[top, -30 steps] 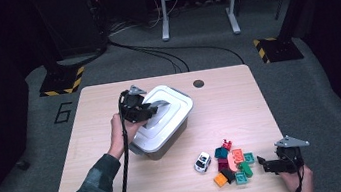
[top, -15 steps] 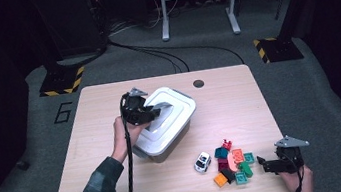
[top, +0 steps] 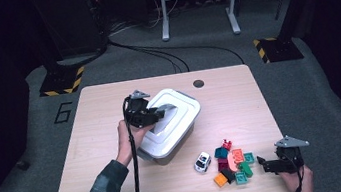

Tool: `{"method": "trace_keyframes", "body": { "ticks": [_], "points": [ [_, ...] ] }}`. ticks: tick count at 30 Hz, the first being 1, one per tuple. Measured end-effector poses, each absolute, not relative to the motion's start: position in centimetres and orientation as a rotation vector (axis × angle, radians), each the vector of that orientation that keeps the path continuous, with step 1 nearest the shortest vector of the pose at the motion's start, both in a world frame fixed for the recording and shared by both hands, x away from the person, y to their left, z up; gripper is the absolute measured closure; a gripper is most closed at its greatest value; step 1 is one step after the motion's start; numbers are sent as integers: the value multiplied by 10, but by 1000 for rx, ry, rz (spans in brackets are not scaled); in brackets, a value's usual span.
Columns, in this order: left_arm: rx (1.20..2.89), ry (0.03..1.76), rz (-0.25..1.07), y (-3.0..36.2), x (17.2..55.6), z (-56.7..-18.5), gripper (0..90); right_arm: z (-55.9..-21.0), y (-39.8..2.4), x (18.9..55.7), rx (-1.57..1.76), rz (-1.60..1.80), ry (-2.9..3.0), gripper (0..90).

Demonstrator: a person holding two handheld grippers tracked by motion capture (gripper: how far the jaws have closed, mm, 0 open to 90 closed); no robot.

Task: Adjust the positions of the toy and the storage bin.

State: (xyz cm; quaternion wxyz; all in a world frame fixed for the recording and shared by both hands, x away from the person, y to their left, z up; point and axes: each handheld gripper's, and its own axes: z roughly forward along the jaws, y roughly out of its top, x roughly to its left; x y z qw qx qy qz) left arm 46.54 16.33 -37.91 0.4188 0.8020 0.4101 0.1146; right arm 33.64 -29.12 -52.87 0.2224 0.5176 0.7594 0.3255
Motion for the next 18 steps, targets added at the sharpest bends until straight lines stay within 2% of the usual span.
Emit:
{"method": "trace_keyframes", "body": {
  "ticks": [8,18],
  "points": [
    [2008,1016,298,151,457,-380,668,-529,-291,336,1432,898,2097,41],
    [2052,963,382,147,452,-379,669,-529,-291,337,1423,898,2099,41]
  ]
}}
